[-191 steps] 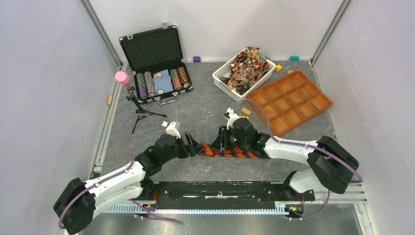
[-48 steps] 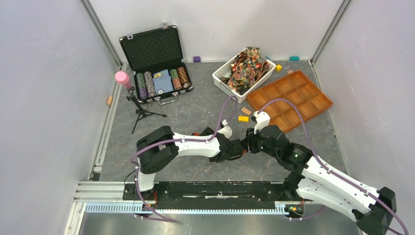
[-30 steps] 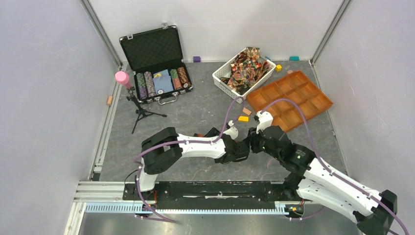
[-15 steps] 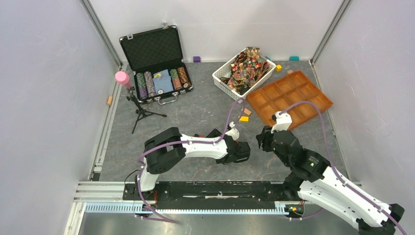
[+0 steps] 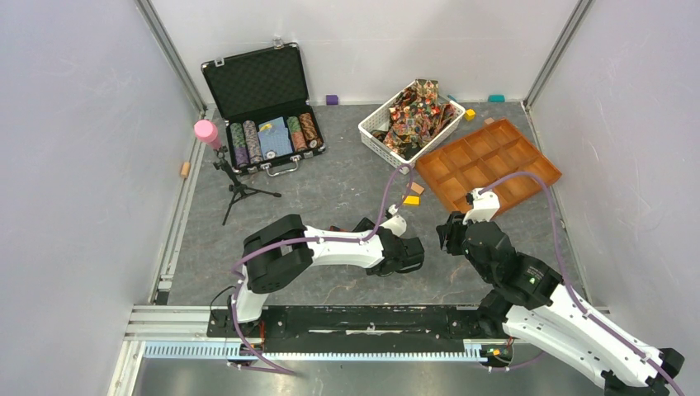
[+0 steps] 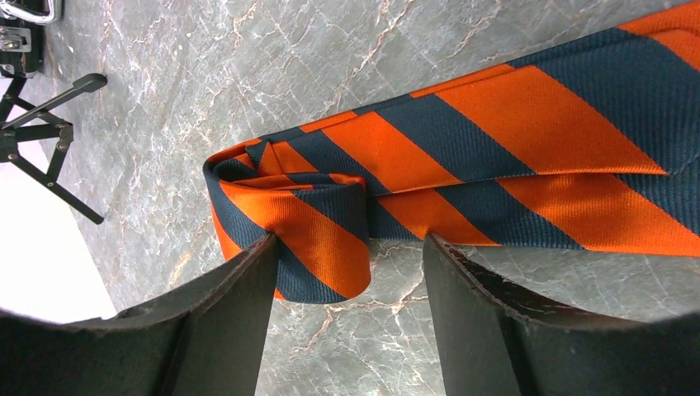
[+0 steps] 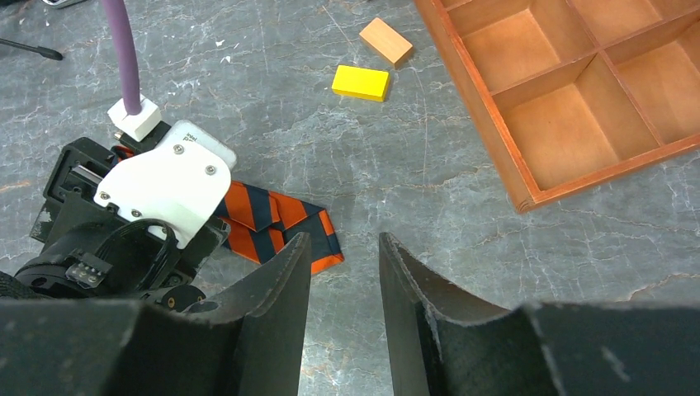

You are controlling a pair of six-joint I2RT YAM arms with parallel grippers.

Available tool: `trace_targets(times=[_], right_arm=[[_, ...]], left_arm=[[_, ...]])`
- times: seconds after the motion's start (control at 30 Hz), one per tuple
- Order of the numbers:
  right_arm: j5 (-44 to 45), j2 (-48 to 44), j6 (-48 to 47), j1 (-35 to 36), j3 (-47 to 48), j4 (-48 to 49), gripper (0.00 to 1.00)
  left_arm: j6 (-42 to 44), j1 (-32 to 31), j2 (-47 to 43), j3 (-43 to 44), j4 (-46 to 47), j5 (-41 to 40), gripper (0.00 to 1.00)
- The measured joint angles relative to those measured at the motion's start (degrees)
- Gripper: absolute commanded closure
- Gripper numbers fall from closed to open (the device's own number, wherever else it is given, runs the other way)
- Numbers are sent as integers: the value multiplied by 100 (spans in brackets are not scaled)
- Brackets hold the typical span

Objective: Roll the ties
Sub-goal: Roll the tie at the center of the board.

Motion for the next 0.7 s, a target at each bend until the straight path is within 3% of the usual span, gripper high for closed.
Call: trace_targets(times=[0.47, 0.7], right_arm=[[11, 116, 17, 0, 0, -2, 55], [201, 341, -197, 2, 271, -35, 46]], left_arm=[[9, 0, -188, 0, 146, 76, 28], [31, 0, -839, 0, 133, 70, 28]])
